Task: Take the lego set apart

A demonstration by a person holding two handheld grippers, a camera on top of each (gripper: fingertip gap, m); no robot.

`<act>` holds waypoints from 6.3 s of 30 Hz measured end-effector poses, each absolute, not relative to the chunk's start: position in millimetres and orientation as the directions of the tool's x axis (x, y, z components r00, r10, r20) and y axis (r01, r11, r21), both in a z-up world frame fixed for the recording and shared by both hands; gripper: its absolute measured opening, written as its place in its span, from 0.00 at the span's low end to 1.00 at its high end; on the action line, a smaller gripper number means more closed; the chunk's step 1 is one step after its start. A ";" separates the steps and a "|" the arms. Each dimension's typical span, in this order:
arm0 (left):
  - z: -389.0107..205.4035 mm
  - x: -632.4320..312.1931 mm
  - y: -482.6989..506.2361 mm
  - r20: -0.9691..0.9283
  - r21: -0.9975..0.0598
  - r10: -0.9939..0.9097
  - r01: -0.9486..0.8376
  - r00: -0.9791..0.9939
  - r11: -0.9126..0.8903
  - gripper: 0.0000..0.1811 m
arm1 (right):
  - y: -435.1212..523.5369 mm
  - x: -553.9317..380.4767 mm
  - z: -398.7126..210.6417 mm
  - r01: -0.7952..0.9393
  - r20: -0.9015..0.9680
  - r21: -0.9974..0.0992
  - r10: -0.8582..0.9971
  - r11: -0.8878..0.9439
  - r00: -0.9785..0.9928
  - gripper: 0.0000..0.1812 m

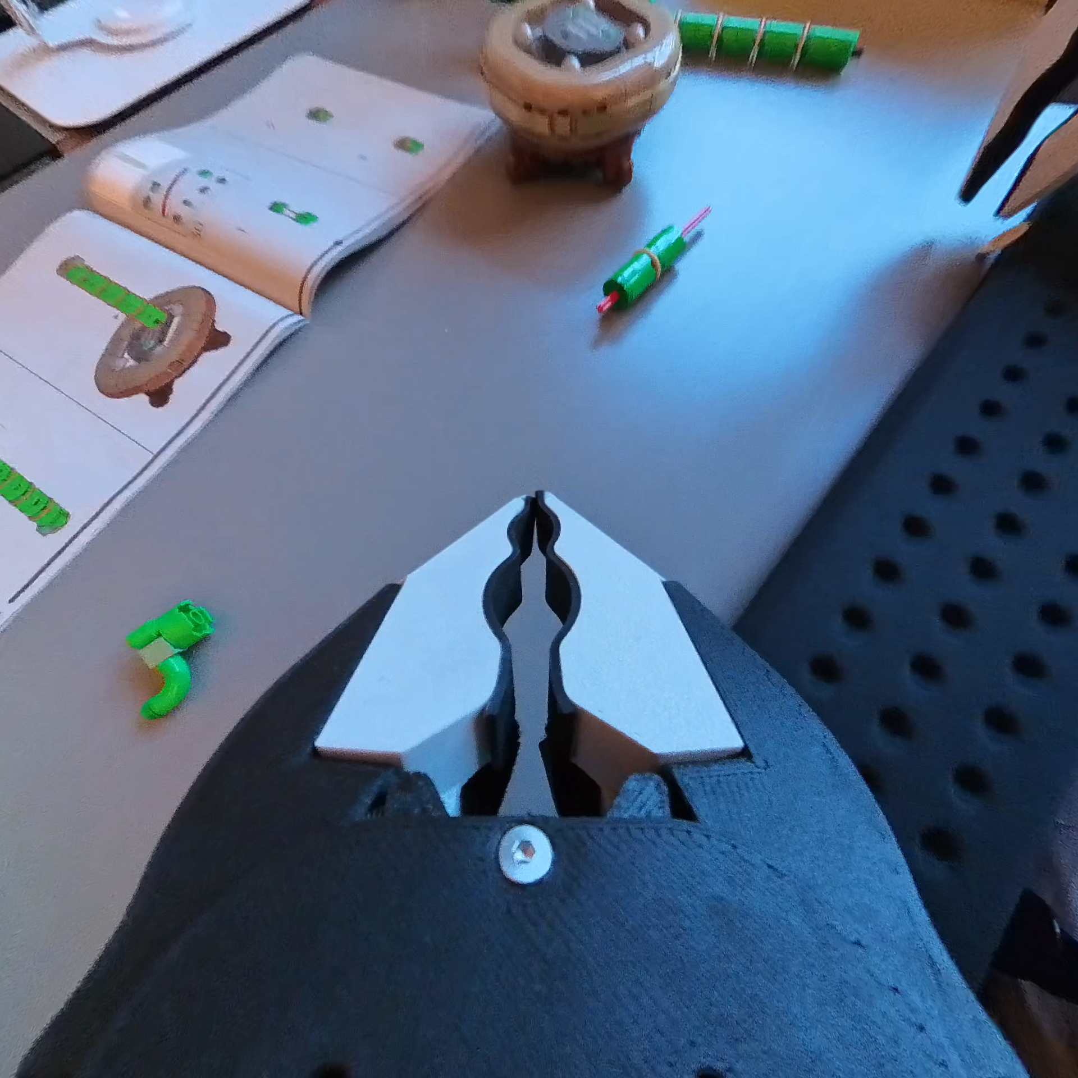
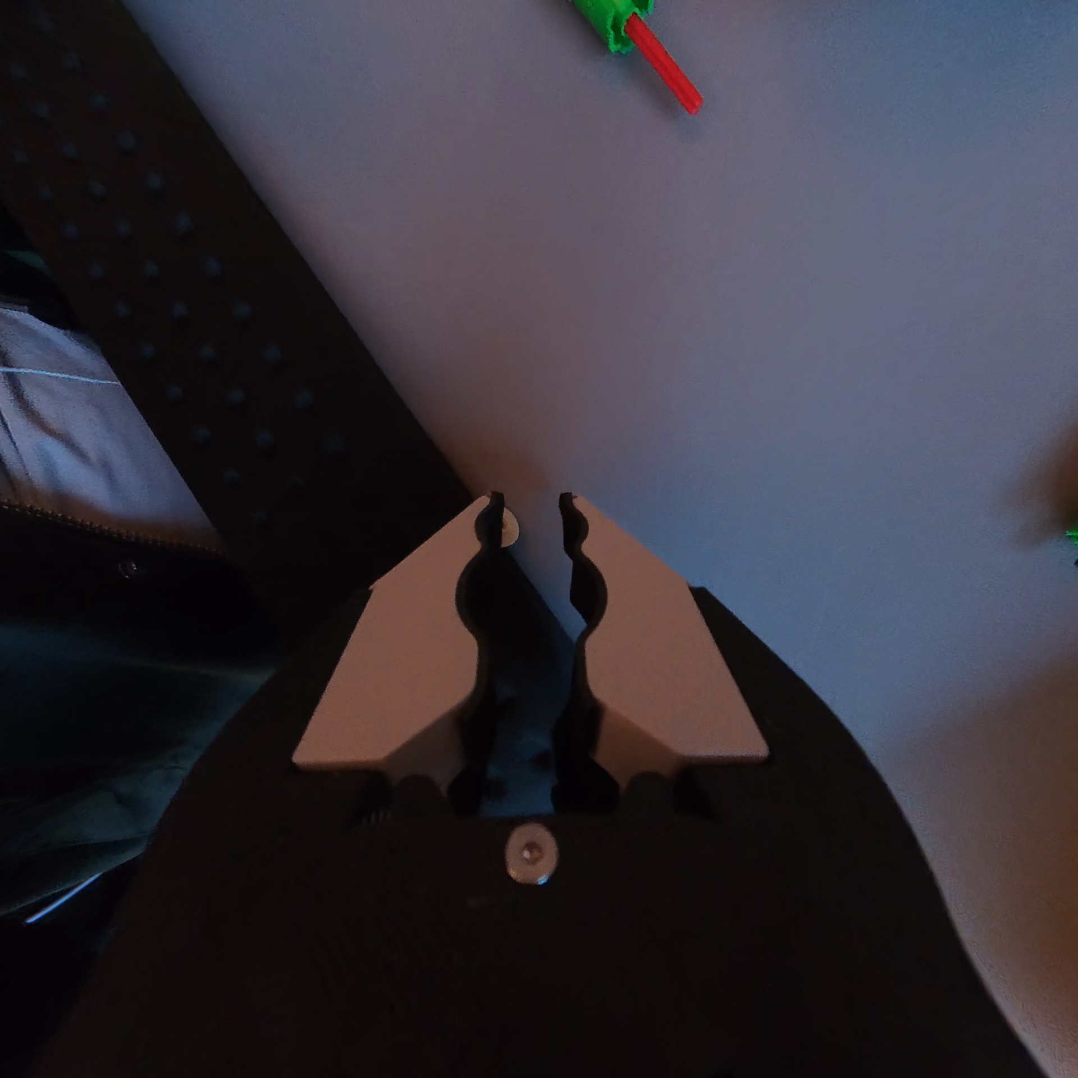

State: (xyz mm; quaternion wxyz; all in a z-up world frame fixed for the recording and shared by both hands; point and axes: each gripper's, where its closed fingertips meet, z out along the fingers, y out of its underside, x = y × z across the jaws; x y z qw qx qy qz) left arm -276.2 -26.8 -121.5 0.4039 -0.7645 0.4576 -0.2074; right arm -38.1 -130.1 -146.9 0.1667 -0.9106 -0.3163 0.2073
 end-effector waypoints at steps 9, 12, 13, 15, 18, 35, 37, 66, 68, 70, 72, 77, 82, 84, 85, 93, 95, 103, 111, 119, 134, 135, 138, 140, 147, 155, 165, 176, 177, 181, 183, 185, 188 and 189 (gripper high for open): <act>-133.8 -277.3 -28.1 -0.118 -0.759 -0.864 -0.605 0.490 -0.239 0.00 | -133.1 -49.6 -143.4 0.500 -0.279 -0.394 0.619 -0.771 0.734 0.11; -143.7 -277.3 -29.9 -0.136 -0.715 -0.871 -0.655 0.472 -0.243 0.00 | -134.1 -49.9 -143.6 0.500 -0.277 -0.382 0.612 -0.777 0.741 0.11; -146.6 -277.9 -29.4 -0.145 -0.701 -0.869 -0.669 0.473 -0.247 0.00 | -134.5 -49.7 -143.4 0.502 -0.273 -0.379 0.612 -0.778 0.742 0.11; -150.6 -278.5 -29.6 -0.150 -0.682 -0.870 -0.686 0.470 -0.253 0.00 | -135.3 -48.8 -143.1 0.507 -0.263 -0.372 0.612 -0.778 0.746 0.12; -147.8 -278.8 -28.6 -0.140 -0.695 -0.867 -0.671 0.479 -0.259 0.00 | -136.0 -48.0 -142.7 0.507 -0.255 -0.369 0.610 -0.779 0.750 0.12; -153.6 -277.7 -33.0 -0.152 -0.664 -0.883 -0.707 0.445 -0.242 0.00 | -138.1 -43.6 -147.9 0.470 -0.261 -0.289 0.542 -0.834 0.799 0.11; -152.8 -277.6 -33.3 -0.150 -0.668 -0.884 -0.705 0.444 -0.241 0.00 | -138.3 -44.2 -149.1 0.466 -0.266 -0.282 0.535 -0.839 0.802 0.12; -158.2 -278.4 -33.0 -0.126 -0.650 -0.889 -0.714 0.440 -0.261 0.00 | -143.8 -41.3 -147.5 0.315 -0.203 -0.152 0.342 -0.937 0.918 0.11; -158.2 -278.4 -33.0 -0.125 -0.650 -0.889 -0.713 0.440 -0.262 0.00 | -145.3 -42.2 -147.2 0.276 -0.237 -0.141 0.303 -0.951 0.923 0.13; -158.2 -278.4 -33.0 -0.124 -0.651 -0.889 -0.713 0.440 -0.262 0.00 | -146.1 -42.9 -146.7 0.269 -0.248 -0.136 0.296 -0.953 0.922 0.13; -158.2 -278.4 -33.1 -0.123 -0.651 -0.889 -0.712 0.440 -0.262 0.00 | -146.2 -43.0 -146.4 0.270 -0.244 -0.136 0.296 -0.953 0.924 0.13; -158.2 -278.3 -33.3 -0.123 -0.651 -0.890 -0.712 0.439 -0.261 0.00 | -147.4 -42.9 -148.1 0.276 -0.226 -0.126 0.298 -0.953 0.927 0.13; -158.2 -278.3 -33.3 -0.122 -0.652 -0.890 -0.712 0.439 -0.262 0.00 | -147.4 -42.4 -148.6 0.328 -0.177 -0.129 0.348 -0.936 0.921 0.12; -158.2 -278.3 -33.4 -0.122 -0.652 -0.890 -0.712 0.439 -0.262 0.00 | -146.5 -41.9 -149.3 0.350 -0.156 -0.128 0.368 -0.928 0.917 0.12; -158.2 -278.2 -33.4 -0.121 -0.652 -0.890 -0.712 0.439 -0.262 0.00 | -145.8 -41.4 -149.5 0.358 -0.145 -0.129 0.375 -0.925 0.916 0.12; -158.2 -278.2 -33.7 -0.120 -0.652 -0.891 -0.712 0.438 -0.262 0.00 | -143.6 -32.0 -157.2 0.453 -0.037 -0.100 0.459 -0.886 0.888 0.05; -158.2 -278.1 -33.8 -0.121 -0.652 -0.891 -0.712 0.437 -0.261 0.00 | -141.7 -32.3 -156.8 0.449 -0.049 -0.117 0.456 -0.886 0.889 0.05; -158.2 -278.2 -33.8 -0.121 -0.652 -0.891 -0.712 0.437 -0.261 0.00 | -119.1 -39.5 -142.4 0.372 -0.137 -0.333 0.435 -0.866 0.890 0.05; -158.0 -277.8 -34.2 -0.117 -0.654 -0.893 -0.710 0.435 -0.261 0.00 | -113.0 -107.0 -111.6 0.168 -0.567 -0.482 0.452 -0.860 0.689 0.05; -141.8 -274.1 -32.6 -0.023 -0.732 -0.884 -0.610 0.466 -0.303 0.00 | -82.5 -154.7 -100.1 0.219 -0.530 -0.582 0.570 -0.783 0.627 0.05; -88.6 -263.5 -49.7 0.540 -0.772 -0.794 -0.213 0.279 -0.599 0.05 | -0.4 -245.9 -97.8 0.291 -0.428 -0.699 0.708 -0.653 0.562 0.00; -88.0 -263.7 -49.5 0.526 -0.780 -0.801 -0.214 0.284 -0.588 0.05 | 3.0 -249.8 -98.9 0.292 -0.427 -0.700 0.710 -0.651 0.560 0.00; -85.9 -264.3 -49.1 0.494 -0.801 -0.818 -0.212 0.295 -0.560 0.04 | 12.5 -260.7 -101.3 0.296 -0.439 -0.693 0.711 -0.657 0.549 0.00; -83.0 -263.9 -50.4 0.501 -0.804 -0.819 -0.198 0.280 -0.560 0.04 | 19.0 -268.1 -102.1 0.308 -0.437 -0.689 0.715 -0.656 0.546 0.00; -72.9 -266.8 -49.5 0.551 -0.799 -0.800 -0.128 0.238 -0.588 0.04 | 36.8 -298.8 -110.1 0.344 -0.449 -0.667 0.726 -0.660 0.521 0.00; -74.0 -262.6 -62.4 0.624 -0.752 -0.767 -0.154 0.145 -0.641 0.04 | 39.7 -304.3 -145.2 0.507 -0.325 -0.611 0.777 -0.608 0.540 0.00; -75.1 -260.2 -71.1 0.666 -0.721 -0.741 -0.179 0.087 -0.670 0.05 | 37.1 -307.9 -146.4 0.583 -0.173 -0.682 0.872 -0.442 0.458 0.01; -75.5 -260.3 -73.1 0.689 -0.703 -0.722 -0.184 0.067 -0.687 0.05 | 32.3 -306.1 -146.9 0.586 -0.172 -0.694 0.886 -0.419 0.430 0.01; -75.4 -260.5 -73.0 0.689 -0.703 -0.721 -0.182 0.066 -0.688 0.05 | 32.3 -306.5 -146.9 0.584 -0.173 -0.696 0.887 -0.417 0.427 0.01; -74.9 -260.9 -73.2 0.694 -0.699 -0.717 -0.179 0.061 -0.692 0.05 | 30.3 -308.1 -147.3 0.581 -0.184 -0.700 0.891 -0.415 0.415 0.02; -75.7 -260.5 -74.2 0.697 -0.696 -0.715 -0.186 0.059 -0.694 0.05 | 29.1 -308.7 -147.7 0.586 -0.178 -0.702 0.896 -0.405 0.406 0.02; -76.5 -260.1 -75.4 0.698 -0.694 -0.714 -0.193 0.057 -0.694 0.05 | 27.1 -310.0 -148.8 0.592 -0.180 -0.700 0.901 -0.399 0.395 0.02; -76.8 -259.8 -76.0 0.701 -0.691 -0.711 -0.196 0.055 -0.696 0.05 | 20.8 -311.7 -156.2 0.624 -0.189 -0.676 0.910 -0.392 0.368 0.02; -77.0 -259.7 -76.4 0.702 -0.690 -0.710 -0.198 0.053 -0.697 0.05 | 21.2 -312.7 -156.3 0.624 -0.179 -0.681 0.913 -0.383 0.366 0.02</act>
